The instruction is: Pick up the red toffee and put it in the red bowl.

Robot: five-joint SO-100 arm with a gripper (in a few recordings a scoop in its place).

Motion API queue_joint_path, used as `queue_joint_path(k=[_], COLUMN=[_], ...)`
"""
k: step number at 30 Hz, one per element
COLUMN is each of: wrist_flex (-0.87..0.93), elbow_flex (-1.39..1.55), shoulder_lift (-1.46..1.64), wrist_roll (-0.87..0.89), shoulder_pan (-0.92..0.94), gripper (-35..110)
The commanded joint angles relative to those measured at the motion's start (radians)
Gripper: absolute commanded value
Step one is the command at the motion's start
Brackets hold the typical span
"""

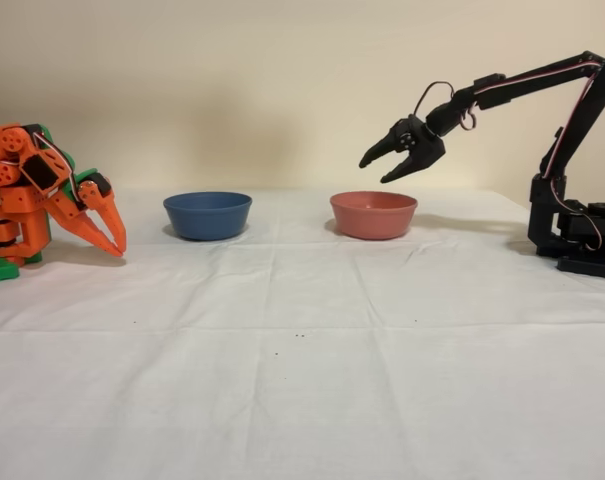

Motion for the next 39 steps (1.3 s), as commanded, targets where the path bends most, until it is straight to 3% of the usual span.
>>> queue_joint_path(k=[1, 11, 18, 25, 39], wrist_flex=[-0.006, 0.017, 0.179, 0.368, 0.500], elbow_flex=[-0.014, -0.025, -0.038, -0.043, 0.196], shoulder_lift=[0.038, 0.061, 0.278, 0.492, 0.937], wrist_roll=[-0.011, -0.017, 0.037, 0.140, 0.275], shoulder_pan=[0.008, 0.012, -0.026, -0.160, -0.400], gripper=[29, 29, 28, 26, 14])
